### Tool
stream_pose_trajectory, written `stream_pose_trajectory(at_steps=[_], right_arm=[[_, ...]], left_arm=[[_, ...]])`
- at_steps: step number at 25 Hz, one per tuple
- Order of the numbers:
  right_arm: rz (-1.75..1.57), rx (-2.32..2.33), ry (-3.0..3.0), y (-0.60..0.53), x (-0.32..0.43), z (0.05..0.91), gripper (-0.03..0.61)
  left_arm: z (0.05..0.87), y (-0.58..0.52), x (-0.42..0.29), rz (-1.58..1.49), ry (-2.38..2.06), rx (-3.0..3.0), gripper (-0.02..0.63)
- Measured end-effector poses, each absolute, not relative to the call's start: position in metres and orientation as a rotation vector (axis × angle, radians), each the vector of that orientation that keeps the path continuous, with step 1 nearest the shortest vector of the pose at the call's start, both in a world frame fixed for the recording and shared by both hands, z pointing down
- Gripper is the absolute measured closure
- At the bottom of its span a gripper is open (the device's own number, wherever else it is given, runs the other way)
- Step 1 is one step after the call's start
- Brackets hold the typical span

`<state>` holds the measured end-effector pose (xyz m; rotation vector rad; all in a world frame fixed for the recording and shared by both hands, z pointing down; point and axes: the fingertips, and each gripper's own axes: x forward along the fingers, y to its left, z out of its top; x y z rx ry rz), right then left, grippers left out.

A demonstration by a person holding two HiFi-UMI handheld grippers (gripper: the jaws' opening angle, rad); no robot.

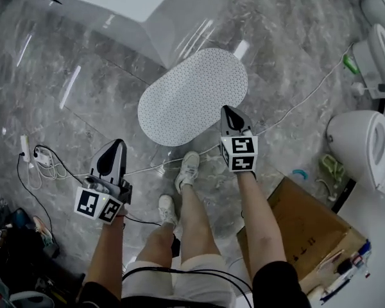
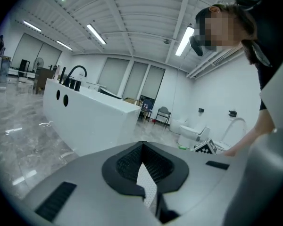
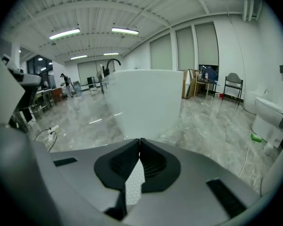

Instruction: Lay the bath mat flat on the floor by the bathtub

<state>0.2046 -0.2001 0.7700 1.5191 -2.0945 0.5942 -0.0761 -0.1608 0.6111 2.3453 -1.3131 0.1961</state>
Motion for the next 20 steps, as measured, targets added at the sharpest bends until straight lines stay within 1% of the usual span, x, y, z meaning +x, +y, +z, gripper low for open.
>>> stream_pose_trajectory(at_steps=[3,7,11,16,20], right_arm=[[0.547,1.490,-2.203,-0.177,0.170,0.698,0.552],[0.596,1.473,-2.308,-0.125,0.122,0.608,0.552],[0.556,1.448,-2.400,-0.091,0.092,0.528,0.552],[0.557,1.475,-2.467,-0.055,0.066,0.446,0.552],[0.520,1.496,-2.488,-0.035,0.051,0.398,0.552]], left_arm=[[0.578,-0.143,-0.086,0.180,-1.296,2.361,0.600],[0.522,-0.108,-0.110,0.170,-1.281,2.384,0.600],[0.463,-0.089,-0.128,0.109,-1.315,2.447,0.600],[0.406,-0.057,-0.157,0.072,-1.350,2.467,0.600],[0.374,-0.033,-0.180,0.085,-1.418,2.467,0.600]])
